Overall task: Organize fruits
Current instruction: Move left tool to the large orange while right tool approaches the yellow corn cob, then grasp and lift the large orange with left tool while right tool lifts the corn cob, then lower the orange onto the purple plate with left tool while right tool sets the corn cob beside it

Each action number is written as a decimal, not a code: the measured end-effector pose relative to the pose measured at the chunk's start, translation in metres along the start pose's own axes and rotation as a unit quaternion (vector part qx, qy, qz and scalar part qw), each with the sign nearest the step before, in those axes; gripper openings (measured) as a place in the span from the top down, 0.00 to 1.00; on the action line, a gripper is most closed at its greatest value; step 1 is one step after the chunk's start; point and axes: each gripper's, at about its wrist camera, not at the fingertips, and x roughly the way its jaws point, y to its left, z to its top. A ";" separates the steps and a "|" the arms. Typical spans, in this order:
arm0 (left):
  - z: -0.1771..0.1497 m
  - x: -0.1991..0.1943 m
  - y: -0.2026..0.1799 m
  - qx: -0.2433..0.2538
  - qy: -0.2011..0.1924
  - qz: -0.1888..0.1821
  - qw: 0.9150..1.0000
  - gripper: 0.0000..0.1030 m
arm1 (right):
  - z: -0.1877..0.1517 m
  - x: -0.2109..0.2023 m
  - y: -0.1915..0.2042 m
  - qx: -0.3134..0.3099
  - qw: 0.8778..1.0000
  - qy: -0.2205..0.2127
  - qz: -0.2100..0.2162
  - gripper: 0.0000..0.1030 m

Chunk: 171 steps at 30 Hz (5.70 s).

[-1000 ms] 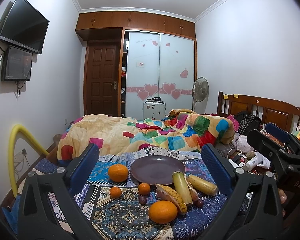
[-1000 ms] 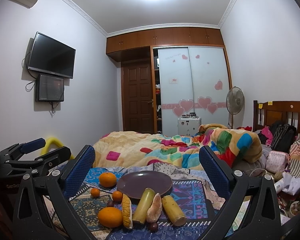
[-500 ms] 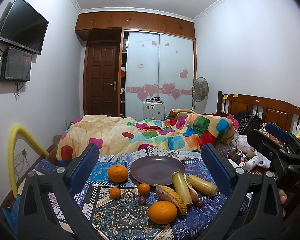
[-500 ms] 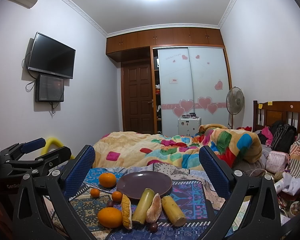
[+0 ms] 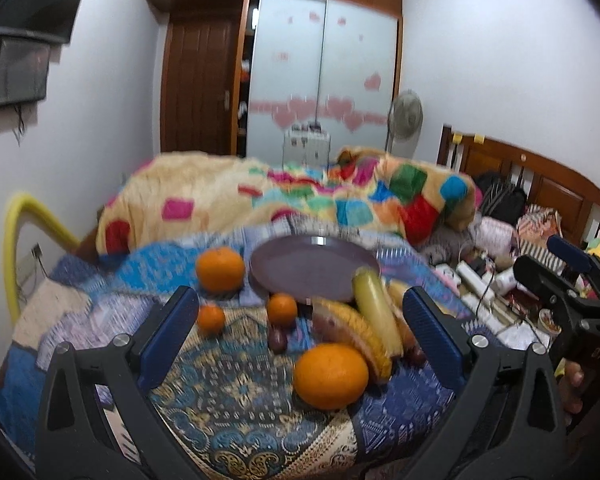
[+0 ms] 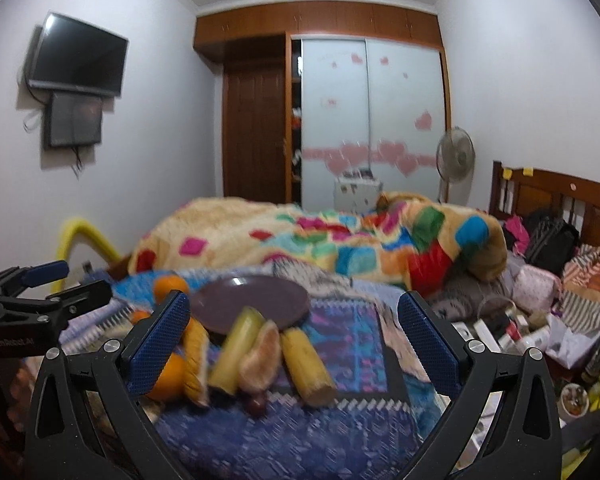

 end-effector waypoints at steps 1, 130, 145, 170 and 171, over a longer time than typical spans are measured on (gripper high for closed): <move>-0.006 0.007 0.000 0.001 0.011 0.000 1.000 0.00 | -0.004 0.005 -0.002 -0.003 1.000 0.011 -0.004 0.00; 0.060 0.163 0.017 0.055 0.117 -0.004 0.992 0.38 | 0.023 0.157 -0.009 -0.025 0.988 0.127 0.082 0.65; 0.058 0.227 0.028 0.048 0.189 -0.007 0.981 0.38 | 0.013 0.227 0.005 -0.042 0.972 0.212 0.094 0.65; 0.065 0.247 0.030 0.055 0.208 -0.010 0.976 0.36 | 0.001 0.275 0.015 -0.066 0.950 0.292 0.085 0.65; 0.067 0.244 0.030 0.055 0.205 -0.011 0.977 0.35 | 0.000 0.275 0.015 -0.064 0.950 0.295 0.085 0.65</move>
